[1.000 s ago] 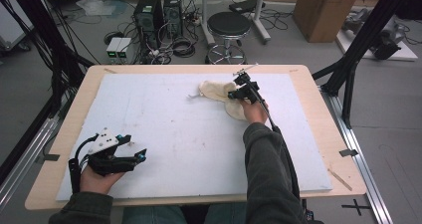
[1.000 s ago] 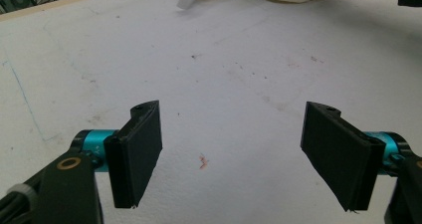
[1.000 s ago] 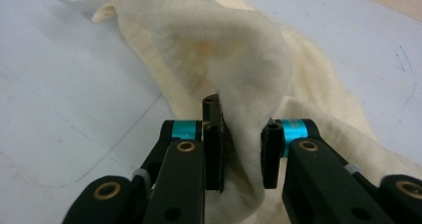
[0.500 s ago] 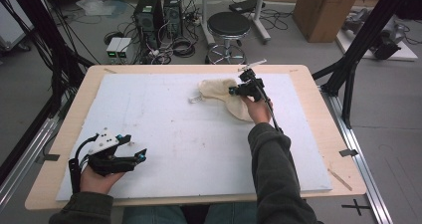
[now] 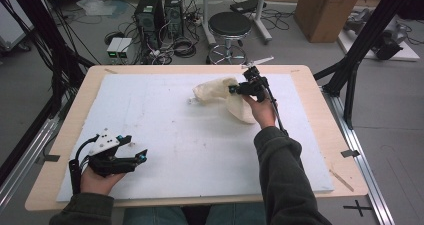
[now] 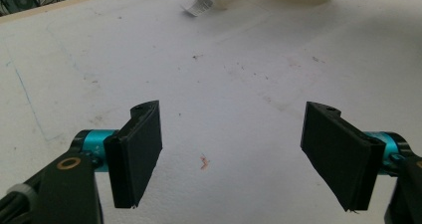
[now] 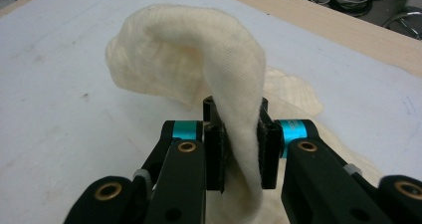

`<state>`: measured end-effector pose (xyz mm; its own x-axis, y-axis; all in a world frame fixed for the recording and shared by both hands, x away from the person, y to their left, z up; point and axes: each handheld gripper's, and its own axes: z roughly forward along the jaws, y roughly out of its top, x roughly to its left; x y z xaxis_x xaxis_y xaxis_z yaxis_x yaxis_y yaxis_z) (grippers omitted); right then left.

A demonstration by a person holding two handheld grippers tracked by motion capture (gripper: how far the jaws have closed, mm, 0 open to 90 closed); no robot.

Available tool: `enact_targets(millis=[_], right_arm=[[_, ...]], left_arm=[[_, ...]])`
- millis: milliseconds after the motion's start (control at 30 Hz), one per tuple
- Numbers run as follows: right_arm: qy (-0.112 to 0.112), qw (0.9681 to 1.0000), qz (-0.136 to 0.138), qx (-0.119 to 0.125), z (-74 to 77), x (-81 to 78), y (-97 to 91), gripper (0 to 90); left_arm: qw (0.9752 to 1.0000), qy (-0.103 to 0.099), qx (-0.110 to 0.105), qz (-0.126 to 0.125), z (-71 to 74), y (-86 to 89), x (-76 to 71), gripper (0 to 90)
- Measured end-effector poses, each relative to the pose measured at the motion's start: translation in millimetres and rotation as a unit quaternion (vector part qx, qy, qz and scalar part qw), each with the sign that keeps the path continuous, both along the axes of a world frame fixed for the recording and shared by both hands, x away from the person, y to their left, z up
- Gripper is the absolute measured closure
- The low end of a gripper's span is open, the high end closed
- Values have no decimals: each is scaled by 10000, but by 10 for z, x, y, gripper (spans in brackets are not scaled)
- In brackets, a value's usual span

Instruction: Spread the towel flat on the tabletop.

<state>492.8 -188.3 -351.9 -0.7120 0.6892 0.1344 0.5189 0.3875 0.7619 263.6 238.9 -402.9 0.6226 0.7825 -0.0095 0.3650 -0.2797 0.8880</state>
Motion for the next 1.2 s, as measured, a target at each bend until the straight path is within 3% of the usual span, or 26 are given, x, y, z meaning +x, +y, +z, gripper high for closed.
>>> enact_targets(millis=[333,633,900,1200], right_arm=[[-110,9996,229,99,184,-271,40,793],[-168,9982,553,160,257,-548,81,793],[-87,9955,916,217,250,-744,240,793],[-19,9916,1274,219,203,-863,498,792]], left_arm=[[10000,-19,-3,8,5,-4,-19,246],[10000,-33,30,12,8,-14,-31,246],[10000,-57,0,29,9,-18,-37,246],[10000,-68,11,12,16,-7,-42,246]])
